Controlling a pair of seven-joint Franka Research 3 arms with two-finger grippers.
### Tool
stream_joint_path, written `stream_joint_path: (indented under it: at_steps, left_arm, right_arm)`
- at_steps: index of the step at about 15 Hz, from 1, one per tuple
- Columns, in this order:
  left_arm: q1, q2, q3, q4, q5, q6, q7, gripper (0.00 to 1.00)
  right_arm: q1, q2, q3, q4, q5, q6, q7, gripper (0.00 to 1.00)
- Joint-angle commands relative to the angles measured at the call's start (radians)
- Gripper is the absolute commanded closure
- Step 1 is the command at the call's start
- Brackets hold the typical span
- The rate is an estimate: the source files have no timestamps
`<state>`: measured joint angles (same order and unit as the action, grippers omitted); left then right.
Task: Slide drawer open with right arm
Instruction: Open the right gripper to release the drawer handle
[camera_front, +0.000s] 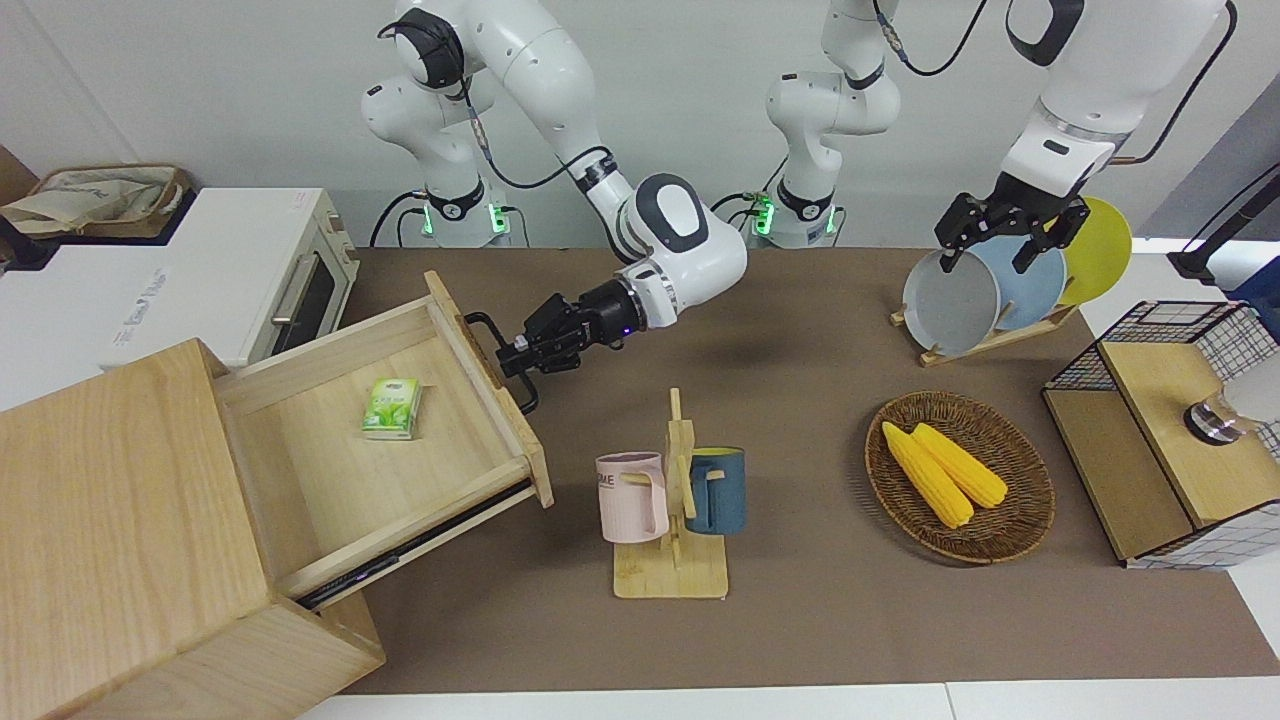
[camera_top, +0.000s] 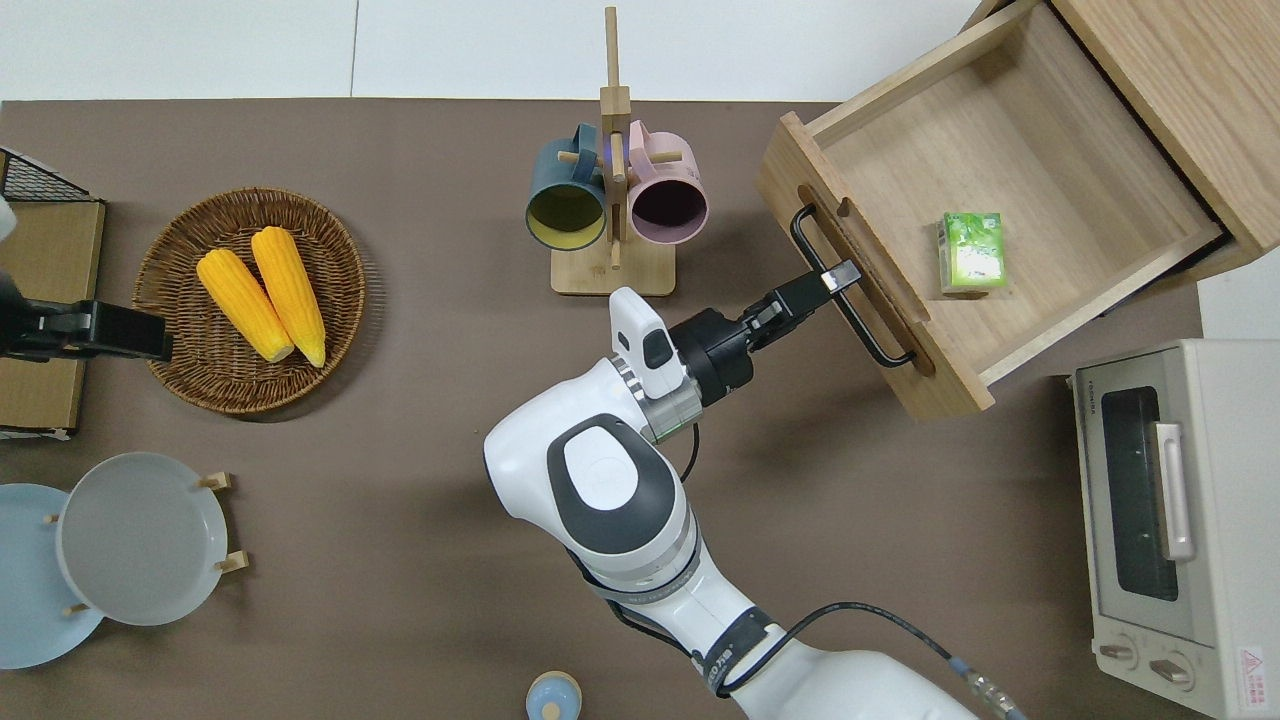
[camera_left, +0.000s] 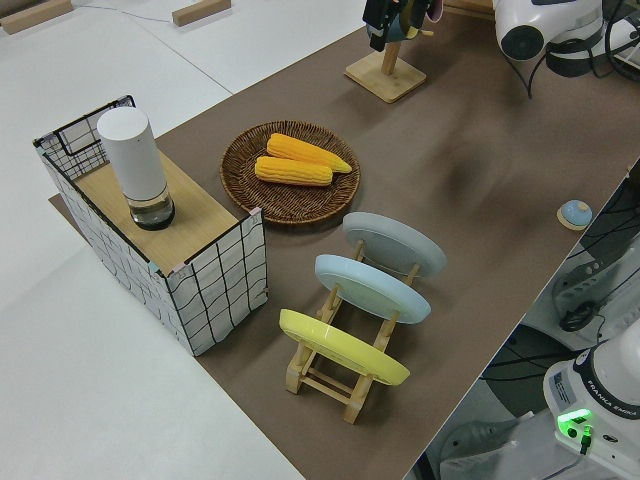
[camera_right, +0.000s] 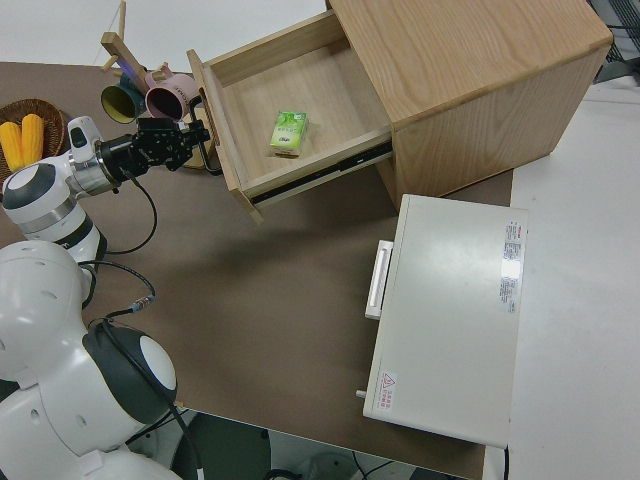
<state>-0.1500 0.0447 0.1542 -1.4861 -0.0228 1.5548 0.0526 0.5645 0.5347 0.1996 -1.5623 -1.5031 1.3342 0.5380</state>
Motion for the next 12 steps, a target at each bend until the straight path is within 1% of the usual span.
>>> stream_joint_path:
  at_steps: [1, 5, 9, 10, 12]
  left_arm:
    - [-0.017, 0.012, 0.016, 0.02, 0.014, 0.001, 0.006, 0.0]
    - [-0.017, 0.012, 0.016, 0.02, 0.014, 0.001, 0.006, 0.0]
    - [-0.017, 0.012, 0.016, 0.02, 0.014, 0.001, 0.006, 0.0]
    - [-0.017, 0.012, 0.016, 0.02, 0.014, 0.001, 0.006, 0.0]
    - [-0.017, 0.012, 0.016, 0.02, 0.014, 0.001, 0.006, 0.0]
  right_arm:
    - [0.002, 0.016, -0.009, 0.037, -0.002, 0.008, -0.033, 0.019]
    - [0.009, 0.016, -0.009, 0.037, 0.001, 0.007, 0.003, 0.017]
    - [0.026, 0.011, -0.008, 0.042, 0.061, 0.007, 0.055, 0.017]
    - [0.031, 0.008, -0.006, 0.048, 0.085, 0.007, 0.069, 0.017]
    - [0.044, 0.005, -0.006, 0.083, 0.141, 0.007, 0.074, 0.017]
